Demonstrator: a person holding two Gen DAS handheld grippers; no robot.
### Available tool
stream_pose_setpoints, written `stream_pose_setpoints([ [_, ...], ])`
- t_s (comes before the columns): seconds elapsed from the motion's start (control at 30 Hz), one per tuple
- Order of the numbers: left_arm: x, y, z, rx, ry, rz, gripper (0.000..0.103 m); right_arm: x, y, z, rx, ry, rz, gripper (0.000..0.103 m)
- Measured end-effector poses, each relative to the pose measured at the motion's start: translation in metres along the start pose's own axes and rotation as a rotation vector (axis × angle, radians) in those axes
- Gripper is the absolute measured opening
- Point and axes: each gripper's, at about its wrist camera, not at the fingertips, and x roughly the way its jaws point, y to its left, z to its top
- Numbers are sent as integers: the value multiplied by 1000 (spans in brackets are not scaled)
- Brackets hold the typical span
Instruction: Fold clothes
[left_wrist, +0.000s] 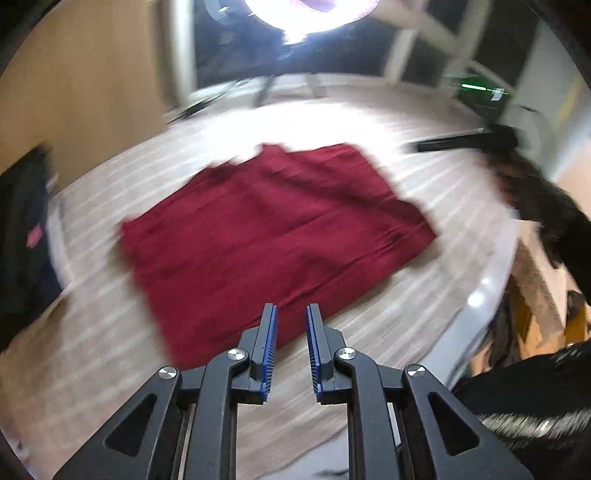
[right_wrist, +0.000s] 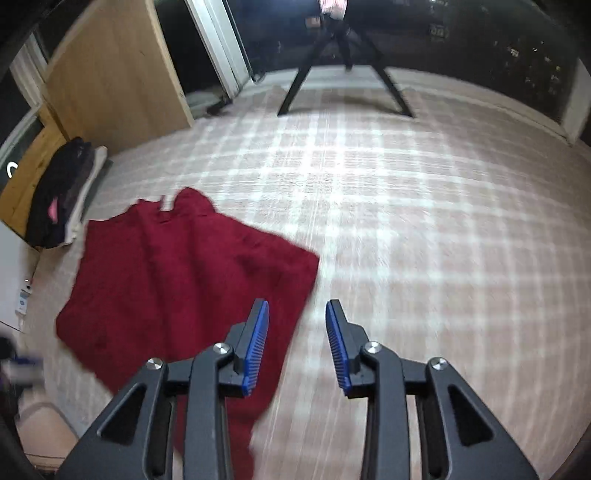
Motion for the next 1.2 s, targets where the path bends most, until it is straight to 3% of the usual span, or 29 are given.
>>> stream_pose_setpoints([
  [0.2,73,-93,43,55,13,-74,18,46,1,17,-90,69,57,32],
  [0.33,114,-136,64,58,27,-65,19,54,3,16,-138,66,117,34],
  [0.43,139,-156,73,53,43,-44,29,53,1,16,-140,50,193,34],
  [0.47,147,-160,74,45,55,-33,29,52,-1,15,-147,43,210,29],
  [0.53,164,-166,75,37,73,16,29,52,-3,14,-172,39,229,6],
  [0.57,168,-166,74,27,78,31,29,51,-4,13,-183,43,240,6],
  [0.63,175,-166,72,6,85,58,22,37,-13,18,-180,-2,249,6],
  [0.7,171,-161,70,-15,82,41,8,21,-27,27,-163,-69,236,6],
  [0.77,162,-151,66,-81,67,-13,6,30,-34,34,-157,-37,225,6],
  [0.9,148,-134,58,-170,41,-58,6,49,-39,31,-171,53,238,13],
  [0.97,141,-131,56,-175,27,-51,7,46,-43,34,-139,42,211,42],
  [1.0,139,-132,54,-177,26,-58,11,43,-46,34,-128,29,214,47],
  [1.2,140,-151,57,-98,48,-21,23,38,-58,37,-97,22,253,48],
])
